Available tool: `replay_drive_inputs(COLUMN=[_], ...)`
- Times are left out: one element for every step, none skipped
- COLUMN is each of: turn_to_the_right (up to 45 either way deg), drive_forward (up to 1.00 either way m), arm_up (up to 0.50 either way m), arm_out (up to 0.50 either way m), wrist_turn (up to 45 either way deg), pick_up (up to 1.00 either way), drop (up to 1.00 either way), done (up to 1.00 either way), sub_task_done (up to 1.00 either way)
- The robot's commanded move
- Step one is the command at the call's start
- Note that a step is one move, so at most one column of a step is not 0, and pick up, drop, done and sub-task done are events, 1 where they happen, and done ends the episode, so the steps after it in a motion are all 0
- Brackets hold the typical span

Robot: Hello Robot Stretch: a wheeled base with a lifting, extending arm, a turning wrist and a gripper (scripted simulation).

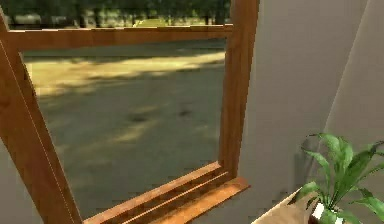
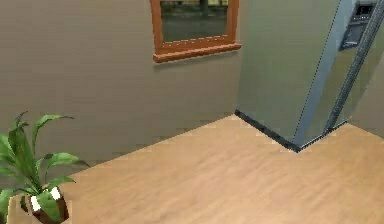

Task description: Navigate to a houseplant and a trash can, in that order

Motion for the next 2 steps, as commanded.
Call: replay_drive_inputs(turn_to_the_right=[45.0,45.0], drive_forward=[0.00,0.00], arm_up=[0.00,0.00], arm_out=[0.00,0.00], wrist_turn=[0.0,0.0], pick_up=[0.00,0.00], drop=[0.00,0.00], done=[0.00,0.00], sub_task_done=[0.00,0.00])
